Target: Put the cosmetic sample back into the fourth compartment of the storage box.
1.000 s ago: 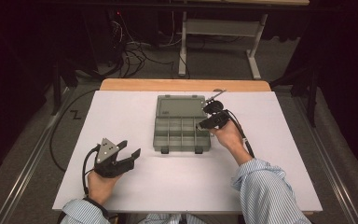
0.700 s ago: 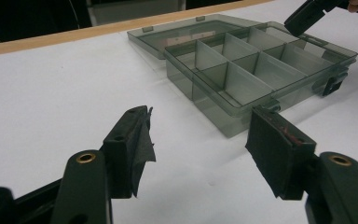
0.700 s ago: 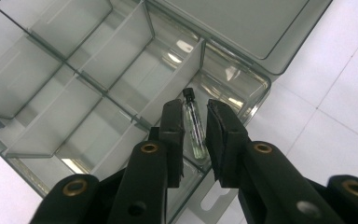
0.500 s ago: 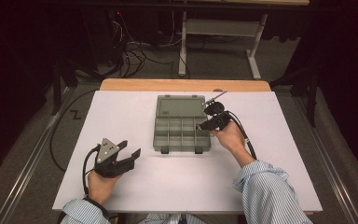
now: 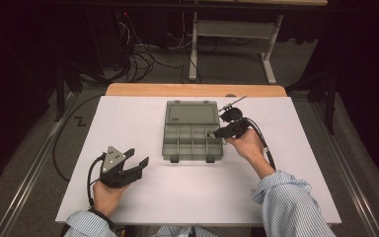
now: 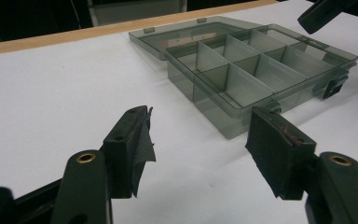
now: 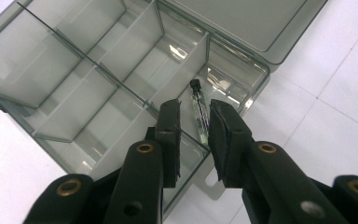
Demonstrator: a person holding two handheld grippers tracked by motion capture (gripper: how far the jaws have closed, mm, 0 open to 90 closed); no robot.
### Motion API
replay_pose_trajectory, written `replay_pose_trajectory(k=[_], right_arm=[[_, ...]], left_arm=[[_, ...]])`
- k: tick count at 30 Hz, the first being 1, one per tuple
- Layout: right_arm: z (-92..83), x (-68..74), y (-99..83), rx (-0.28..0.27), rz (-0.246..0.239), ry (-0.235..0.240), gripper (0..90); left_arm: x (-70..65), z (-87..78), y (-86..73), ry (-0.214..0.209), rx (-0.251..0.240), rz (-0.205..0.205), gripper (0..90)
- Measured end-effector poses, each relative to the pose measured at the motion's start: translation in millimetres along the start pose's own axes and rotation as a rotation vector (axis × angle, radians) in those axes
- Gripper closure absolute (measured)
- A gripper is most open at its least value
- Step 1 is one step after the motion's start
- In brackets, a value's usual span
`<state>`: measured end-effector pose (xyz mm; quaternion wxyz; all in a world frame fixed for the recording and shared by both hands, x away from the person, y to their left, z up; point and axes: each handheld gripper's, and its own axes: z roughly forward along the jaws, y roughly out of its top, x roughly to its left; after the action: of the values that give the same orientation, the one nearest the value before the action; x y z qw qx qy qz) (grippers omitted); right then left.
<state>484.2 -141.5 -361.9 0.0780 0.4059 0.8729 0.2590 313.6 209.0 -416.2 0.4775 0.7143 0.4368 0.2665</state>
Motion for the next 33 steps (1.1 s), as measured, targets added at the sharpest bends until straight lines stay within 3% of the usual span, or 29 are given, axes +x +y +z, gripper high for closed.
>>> replay_pose_trajectory(k=[8,18,27,33], right_arm=[[-5.6,-2.7,-8.8,0.005,0.002,0.006,73.3],[-7.0,-9.3,-16.0,0.0,0.043,0.031,73.2],[-8.0,-6.7,-21.0,0.01,0.05,0.037,73.9],[-4.9,-10.1,-23.1,0.013,0.089,0.047,73.1]], left_arm=[[0.6,-0.3,-0.6,0.0,0.002,0.003,38.9],[1.0,0.2,-1.2,0.001,0.008,-0.001,38.9],[-0.1,0.4,-0.5,-0.002,0.005,0.006,38.7],[0.1,-0.6,-0.7,-0.004,0.001,0.002,38.7]])
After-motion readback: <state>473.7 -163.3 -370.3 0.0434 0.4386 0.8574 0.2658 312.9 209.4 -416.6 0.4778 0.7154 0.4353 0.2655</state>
